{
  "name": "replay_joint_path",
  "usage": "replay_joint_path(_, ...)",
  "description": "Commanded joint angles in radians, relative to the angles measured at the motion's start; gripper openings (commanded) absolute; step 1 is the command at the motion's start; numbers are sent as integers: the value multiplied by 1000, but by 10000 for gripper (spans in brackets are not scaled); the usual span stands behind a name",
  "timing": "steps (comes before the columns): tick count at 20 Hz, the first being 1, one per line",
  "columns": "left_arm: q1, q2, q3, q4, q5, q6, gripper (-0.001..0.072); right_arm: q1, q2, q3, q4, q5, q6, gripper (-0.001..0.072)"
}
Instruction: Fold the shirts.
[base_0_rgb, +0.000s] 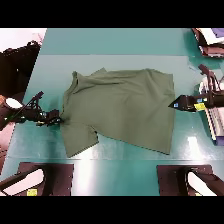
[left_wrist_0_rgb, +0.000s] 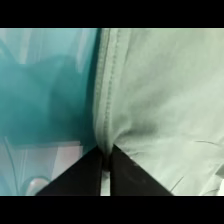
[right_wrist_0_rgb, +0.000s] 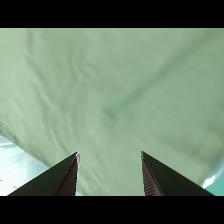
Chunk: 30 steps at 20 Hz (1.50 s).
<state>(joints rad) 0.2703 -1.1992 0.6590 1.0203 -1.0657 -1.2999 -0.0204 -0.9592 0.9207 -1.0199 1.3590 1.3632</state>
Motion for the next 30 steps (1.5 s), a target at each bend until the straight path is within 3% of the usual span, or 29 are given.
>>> replay_joint_path(1,0,0,13,-11,0,-1,32,-128,80,-130,-41,68,19,448)
replay_joint_path(4,-2,1,66,-11,-24,0,32,-276,130,-279,-170,177,27,451)
replay_joint_path(8,-3,1,94,-19,-19,0,31,-344,171,-465,-176,199,27,449)
replay_joint_path(13,-3,1,95,-18,-9,0,31,-171,153,-523,-104,112,126,434)
replay_joint_path(20,-3,1,95,-14,-5,0,31,68,-44,-522,-105,-27,204,428)
replay_joint_path(21,-3,1,95,-10,-5,0,31,87,-55,-521,-102,-37,208,377)
replay_joint_path(25,-3,1,107,-5,-10,-1,31,137,-5,-521,-100,-87,207,26)
replay_joint_path(30,-3,5,248,-7,-108,-5,30,98,178,-430,-100,-103,208,19)
